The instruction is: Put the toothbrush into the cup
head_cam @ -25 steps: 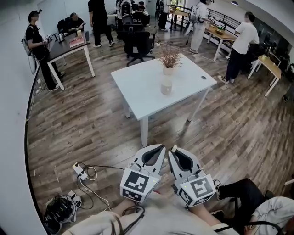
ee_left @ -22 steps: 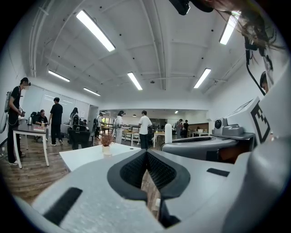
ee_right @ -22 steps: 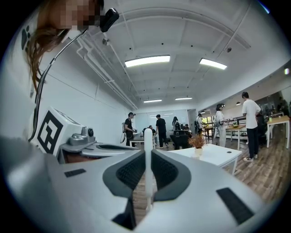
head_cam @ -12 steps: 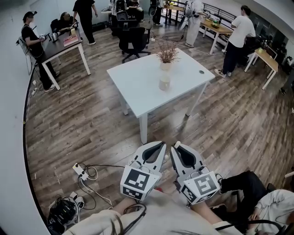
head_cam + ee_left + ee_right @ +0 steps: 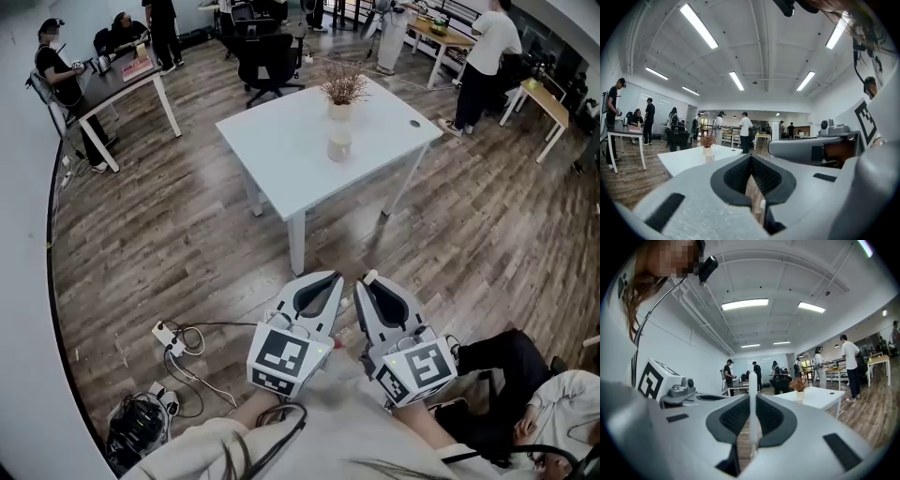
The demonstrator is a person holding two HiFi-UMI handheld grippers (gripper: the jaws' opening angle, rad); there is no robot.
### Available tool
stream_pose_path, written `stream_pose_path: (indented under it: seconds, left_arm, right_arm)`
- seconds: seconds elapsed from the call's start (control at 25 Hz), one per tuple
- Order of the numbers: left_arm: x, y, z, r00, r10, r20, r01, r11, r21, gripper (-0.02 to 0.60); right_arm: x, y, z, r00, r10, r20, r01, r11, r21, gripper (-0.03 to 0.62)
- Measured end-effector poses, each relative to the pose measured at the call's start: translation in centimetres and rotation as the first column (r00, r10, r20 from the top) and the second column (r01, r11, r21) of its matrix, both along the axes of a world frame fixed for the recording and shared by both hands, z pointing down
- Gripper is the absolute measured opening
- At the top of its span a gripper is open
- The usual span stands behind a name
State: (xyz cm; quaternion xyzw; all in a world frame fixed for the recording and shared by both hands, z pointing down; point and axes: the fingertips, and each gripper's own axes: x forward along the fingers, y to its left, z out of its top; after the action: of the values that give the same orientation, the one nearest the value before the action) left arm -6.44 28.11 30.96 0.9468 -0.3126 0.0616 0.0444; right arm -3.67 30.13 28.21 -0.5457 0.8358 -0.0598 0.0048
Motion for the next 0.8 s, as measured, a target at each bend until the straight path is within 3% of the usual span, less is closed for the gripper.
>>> stream_pose_path:
  seconds: [0.4, 0.8]
  left_arm:
    - [0.3, -2.3, 0.6, 1.0, -0.011, -0.014, 0.01, 1.0, -0.019, 0.008]
    - [2.9, -9.7, 1.2, 0.999, -0.038, -0.011, 0.038, 0.999, -0.035, 0.008]
  right_arm:
    - [1.0, -2.3, 0.4, 1.0, 0.009, -0.015, -0.009, 1.0, -0.012, 0.049]
    - [3.5, -10.0, 0.8, 1.0, -0.027, -0.016, 0.027, 0.999, -0.031, 0.049]
